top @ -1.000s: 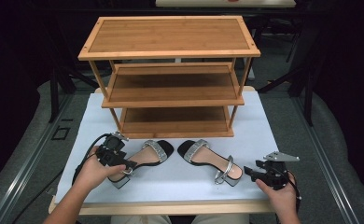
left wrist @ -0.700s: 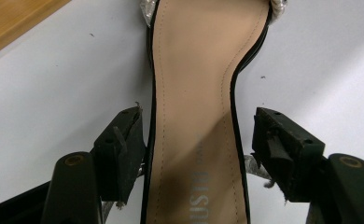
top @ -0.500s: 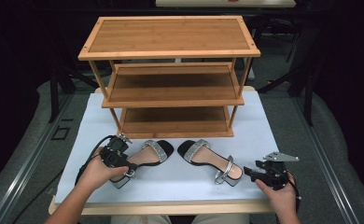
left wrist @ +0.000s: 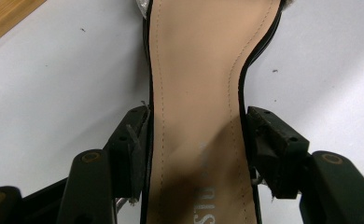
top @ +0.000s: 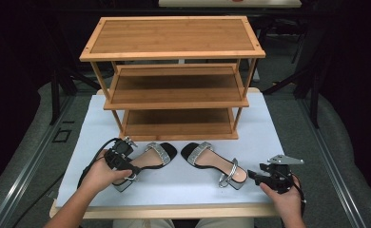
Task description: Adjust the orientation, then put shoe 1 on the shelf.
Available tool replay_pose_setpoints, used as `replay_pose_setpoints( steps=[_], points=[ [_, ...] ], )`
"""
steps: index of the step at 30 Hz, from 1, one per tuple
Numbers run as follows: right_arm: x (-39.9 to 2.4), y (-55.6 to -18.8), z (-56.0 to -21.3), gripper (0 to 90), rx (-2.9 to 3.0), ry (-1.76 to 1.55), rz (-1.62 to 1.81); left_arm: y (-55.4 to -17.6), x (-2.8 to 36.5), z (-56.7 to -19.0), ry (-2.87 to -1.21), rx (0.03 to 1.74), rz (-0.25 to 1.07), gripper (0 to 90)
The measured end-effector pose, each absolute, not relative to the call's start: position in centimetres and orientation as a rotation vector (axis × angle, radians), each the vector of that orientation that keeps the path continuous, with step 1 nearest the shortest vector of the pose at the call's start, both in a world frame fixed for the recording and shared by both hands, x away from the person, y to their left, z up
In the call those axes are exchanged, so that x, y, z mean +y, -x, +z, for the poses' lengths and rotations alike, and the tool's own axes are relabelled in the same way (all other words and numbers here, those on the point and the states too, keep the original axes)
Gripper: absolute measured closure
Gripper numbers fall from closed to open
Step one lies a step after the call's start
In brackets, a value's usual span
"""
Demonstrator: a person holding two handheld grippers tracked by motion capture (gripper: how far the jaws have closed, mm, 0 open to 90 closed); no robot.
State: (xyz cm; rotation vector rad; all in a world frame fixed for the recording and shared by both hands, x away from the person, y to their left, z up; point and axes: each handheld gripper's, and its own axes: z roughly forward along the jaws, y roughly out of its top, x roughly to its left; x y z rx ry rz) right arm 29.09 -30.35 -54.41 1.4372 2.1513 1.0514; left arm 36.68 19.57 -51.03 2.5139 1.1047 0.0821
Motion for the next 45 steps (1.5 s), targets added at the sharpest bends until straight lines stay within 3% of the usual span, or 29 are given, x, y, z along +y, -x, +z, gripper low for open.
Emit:
replay_pose_setpoints(
  steps=[14, 24, 45],
  points=[
    [-30.4, -29.1, -54.4, 38.8, 2.152, -1.439, 1.061, -36.4, 23.2, -50.6, -2.607, 1.183, 0.023, 42.1],
    [-30.3, -29.1, -54.4, 38.8, 2.152, -1.437, 1.061, -37.7, 21.6, -51.2, -2.746, 1.188, -0.014, 39.6],
    [-30.2, -29.2, -54.7, 38.5, 2.169, -1.441, 1.051, -38.2, 21.5, -51.5, -2.795, 1.178, -0.091, 41.4]
  ],
)
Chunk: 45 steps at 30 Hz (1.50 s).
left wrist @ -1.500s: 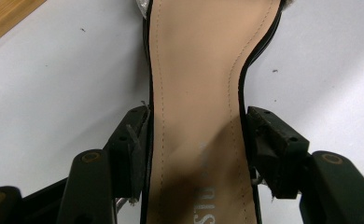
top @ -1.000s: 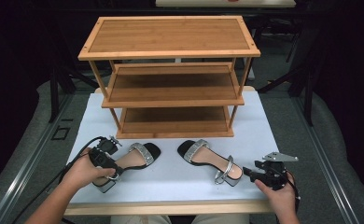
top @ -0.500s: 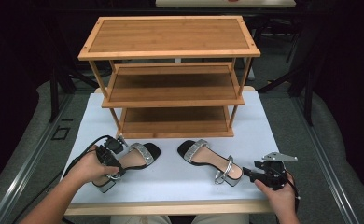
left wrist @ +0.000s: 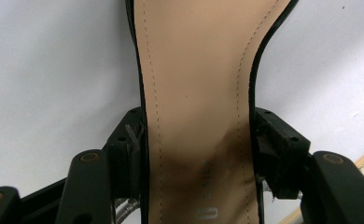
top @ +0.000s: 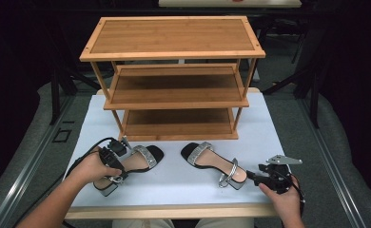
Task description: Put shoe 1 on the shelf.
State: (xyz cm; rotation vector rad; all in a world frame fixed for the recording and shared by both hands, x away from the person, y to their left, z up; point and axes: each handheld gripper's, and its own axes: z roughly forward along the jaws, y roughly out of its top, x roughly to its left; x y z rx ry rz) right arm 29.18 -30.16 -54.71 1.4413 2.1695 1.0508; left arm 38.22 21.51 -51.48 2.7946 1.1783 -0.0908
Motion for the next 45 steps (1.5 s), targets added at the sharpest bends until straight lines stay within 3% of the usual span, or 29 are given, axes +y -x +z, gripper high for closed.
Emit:
replay_pose_setpoints(
  steps=[20, 45],
  points=[
    [-30.2, -29.2, -54.8, 38.5, 2.169, -1.44, 1.051, -38.9, 20.9, -51.4, -2.861, 1.204, -0.143, 42.0],
    [-30.4, -29.2, -54.9, 38.5, 2.161, -1.447, 1.058, -39.0, 22.1, -48.2, -2.765, 1.225, -0.106, 42.7]
  ],
)
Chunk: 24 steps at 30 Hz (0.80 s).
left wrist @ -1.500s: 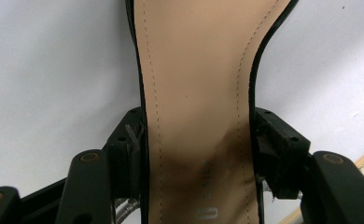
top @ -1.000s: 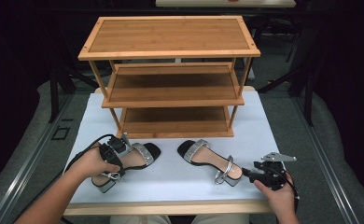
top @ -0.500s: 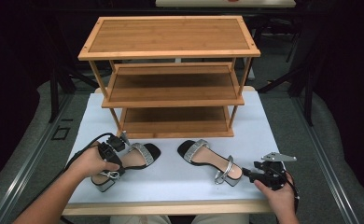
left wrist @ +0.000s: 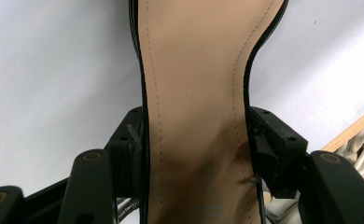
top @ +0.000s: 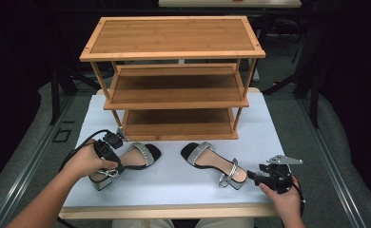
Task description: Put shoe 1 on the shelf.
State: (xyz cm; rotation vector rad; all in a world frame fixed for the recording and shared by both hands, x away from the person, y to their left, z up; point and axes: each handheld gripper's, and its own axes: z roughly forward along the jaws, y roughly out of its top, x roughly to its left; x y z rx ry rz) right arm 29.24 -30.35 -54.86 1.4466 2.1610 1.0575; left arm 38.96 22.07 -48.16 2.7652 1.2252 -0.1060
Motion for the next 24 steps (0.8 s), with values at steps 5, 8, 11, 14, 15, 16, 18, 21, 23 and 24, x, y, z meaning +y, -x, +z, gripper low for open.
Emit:
replay_pose_setpoints(
  steps=[5, 8, 11, 14, 15, 16, 18, 21, 23, 24],
  points=[
    [-30.3, -29.2, -54.9, 38.5, 2.16, -1.447, 1.057, -39.1, 22.0, -47.8, -2.757, 1.225, -0.101, 42.7],
    [-30.4, -29.2, -54.8, 38.5, 2.155, -1.448, 1.054, -39.4, 21.8, -47.5, -2.749, 1.229, -0.095, 42.7],
    [-30.4, -29.2, -54.8, 38.5, 2.158, -1.446, 1.056, -39.6, 21.6, -47.4, -2.737, 1.241, -0.095, 42.7],
    [-30.4, -29.2, -54.8, 38.5, 2.155, -1.444, 1.054, -40.0, 21.1, -47.1, -2.709, 1.247, -0.071, 42.7],
    [-30.4, -29.2, -54.8, 38.5, 2.154, -1.445, 1.054, -40.2, 20.9, -47.0, -2.703, 1.249, -0.069, 42.7],
    [-30.4, -29.2, -54.8, 38.5, 2.155, -1.447, 1.054, -40.3, 20.7, -46.9, -2.693, 1.251, -0.066, 42.7],
    [-30.4, -29.2, -54.8, 38.5, 2.155, -1.447, 1.054, -40.6, 20.3, -46.7, -2.677, 1.264, -0.066, 42.7],
    [-30.4, -29.2, -54.9, 38.5, 2.156, -1.445, 1.054, -41.2, 19.5, -46.8, -2.667, 1.247, -0.045, 42.7],
    [-30.5, -29.2, -54.9, 38.5, 2.156, -1.445, 1.054, -41.4, 19.2, -46.8, -2.662, 1.249, -0.04, 42.7],
    [-30.5, -29.2, -54.9, 38.5, 2.155, -1.444, 1.055, -41.8, 18.6, -47.0, -2.671, 1.255, -0.039, 42.7]
  ],
)
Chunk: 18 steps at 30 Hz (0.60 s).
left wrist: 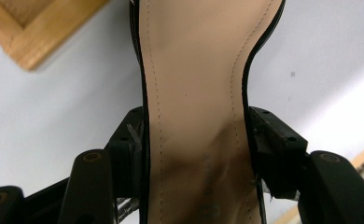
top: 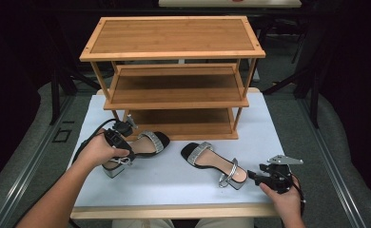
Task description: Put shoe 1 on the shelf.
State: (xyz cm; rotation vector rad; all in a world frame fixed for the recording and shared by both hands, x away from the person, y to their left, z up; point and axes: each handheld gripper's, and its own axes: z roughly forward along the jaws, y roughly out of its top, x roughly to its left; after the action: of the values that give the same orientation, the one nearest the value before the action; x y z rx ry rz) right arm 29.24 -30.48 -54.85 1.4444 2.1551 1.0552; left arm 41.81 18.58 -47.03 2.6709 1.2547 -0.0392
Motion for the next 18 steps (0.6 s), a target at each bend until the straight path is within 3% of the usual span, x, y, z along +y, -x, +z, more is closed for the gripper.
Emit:
replay_pose_setpoints(
  steps=[18],
  points=[
    [-30.7, -29.3, -55.0, 38.2, 2.157, -1.454, 1.057, -44.7, 15.9, -49.5, -2.626, 1.301, 0.002, 42.8]
  ],
)
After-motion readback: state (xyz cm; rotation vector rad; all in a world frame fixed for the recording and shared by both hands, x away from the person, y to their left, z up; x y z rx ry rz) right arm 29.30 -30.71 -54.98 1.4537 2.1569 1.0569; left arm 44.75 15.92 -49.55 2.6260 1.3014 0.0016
